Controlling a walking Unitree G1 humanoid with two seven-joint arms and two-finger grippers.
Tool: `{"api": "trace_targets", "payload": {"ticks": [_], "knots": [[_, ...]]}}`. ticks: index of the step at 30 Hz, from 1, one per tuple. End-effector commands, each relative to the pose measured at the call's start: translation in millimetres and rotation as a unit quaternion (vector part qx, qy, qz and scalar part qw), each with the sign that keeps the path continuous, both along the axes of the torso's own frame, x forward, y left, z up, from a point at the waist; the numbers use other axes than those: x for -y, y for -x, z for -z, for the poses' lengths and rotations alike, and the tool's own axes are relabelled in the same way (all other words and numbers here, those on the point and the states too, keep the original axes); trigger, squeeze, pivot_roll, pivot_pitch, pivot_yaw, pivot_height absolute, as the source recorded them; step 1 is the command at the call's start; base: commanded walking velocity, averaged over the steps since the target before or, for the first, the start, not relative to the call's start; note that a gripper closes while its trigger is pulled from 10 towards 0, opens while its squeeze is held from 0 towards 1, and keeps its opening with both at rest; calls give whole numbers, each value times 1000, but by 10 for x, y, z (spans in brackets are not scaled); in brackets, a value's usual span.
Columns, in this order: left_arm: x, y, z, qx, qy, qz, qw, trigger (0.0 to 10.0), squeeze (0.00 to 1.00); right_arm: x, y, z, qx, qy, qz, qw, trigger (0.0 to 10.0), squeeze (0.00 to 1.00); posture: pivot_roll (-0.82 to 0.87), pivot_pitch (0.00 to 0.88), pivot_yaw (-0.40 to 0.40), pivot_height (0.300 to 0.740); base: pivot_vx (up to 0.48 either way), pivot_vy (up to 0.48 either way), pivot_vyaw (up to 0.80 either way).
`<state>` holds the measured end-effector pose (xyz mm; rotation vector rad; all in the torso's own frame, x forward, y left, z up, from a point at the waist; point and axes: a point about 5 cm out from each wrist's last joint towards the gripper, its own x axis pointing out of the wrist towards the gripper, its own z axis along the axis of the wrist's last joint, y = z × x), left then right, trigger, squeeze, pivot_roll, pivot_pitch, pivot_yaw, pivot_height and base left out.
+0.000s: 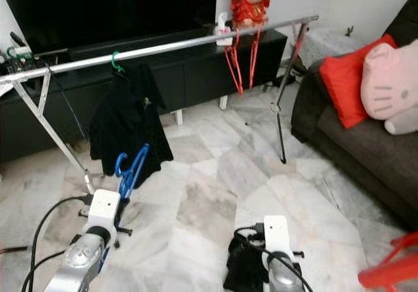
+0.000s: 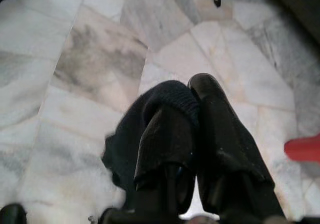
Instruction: Hang hanger
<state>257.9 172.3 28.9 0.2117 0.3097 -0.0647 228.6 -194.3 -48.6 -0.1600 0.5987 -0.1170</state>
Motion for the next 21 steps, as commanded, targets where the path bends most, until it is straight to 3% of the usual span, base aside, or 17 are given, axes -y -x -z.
{"api": "trace_targets", "payload": {"ticks": [1,9,18,21], "knots": [[51,-13,-37,9,3,7,1000,10000,0,36,-19,-26,10,2,6,1000,10000,0,-84,0,-20,740,-281,0,0],[39,12,-21,6,2,7,1000,10000,0,5,-13,-24,14,1,-2,1000,10000,0,-87,0,-20,740,-285,0,0],[40,14,-26,9,3,6,1000,10000,0,14,-8,-21,14,-3,0,1000,10000,0,-86,0,-18,740,-285,0,685],[38,15,-26,7,3,7,1000,10000,0,15,-4,-17,13,-6,4,1000,10000,0,-86,0,-16,740,-287,0,0]]}}
